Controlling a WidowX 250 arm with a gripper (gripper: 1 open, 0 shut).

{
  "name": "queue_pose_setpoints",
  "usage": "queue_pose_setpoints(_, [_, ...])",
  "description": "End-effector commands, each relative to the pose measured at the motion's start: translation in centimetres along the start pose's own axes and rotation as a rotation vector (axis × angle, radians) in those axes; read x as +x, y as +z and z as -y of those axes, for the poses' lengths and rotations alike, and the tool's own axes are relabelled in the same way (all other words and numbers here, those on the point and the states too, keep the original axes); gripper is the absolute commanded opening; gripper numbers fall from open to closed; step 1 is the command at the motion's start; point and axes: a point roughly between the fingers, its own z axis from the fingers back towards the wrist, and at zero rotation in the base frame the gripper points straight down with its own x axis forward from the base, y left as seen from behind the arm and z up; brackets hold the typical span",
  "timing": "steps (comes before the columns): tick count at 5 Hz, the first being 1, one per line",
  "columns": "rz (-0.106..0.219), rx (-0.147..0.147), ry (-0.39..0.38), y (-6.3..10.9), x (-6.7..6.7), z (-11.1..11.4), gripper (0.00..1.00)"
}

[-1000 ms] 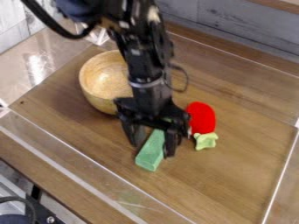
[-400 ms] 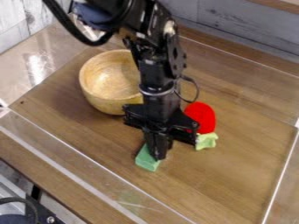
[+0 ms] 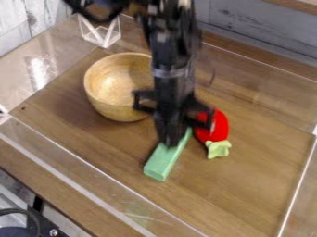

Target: Put the green block in the brown bowl

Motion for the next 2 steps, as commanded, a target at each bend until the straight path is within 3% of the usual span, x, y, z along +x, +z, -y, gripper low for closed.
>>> queue_pose_setpoints(1, [0.075,-0.013,0.001,3.3,1.5,-1.3,0.0])
queue_pose_setpoints(2, [0.095,-0.02,0.027,4.7,2.1,-3.0,0.0])
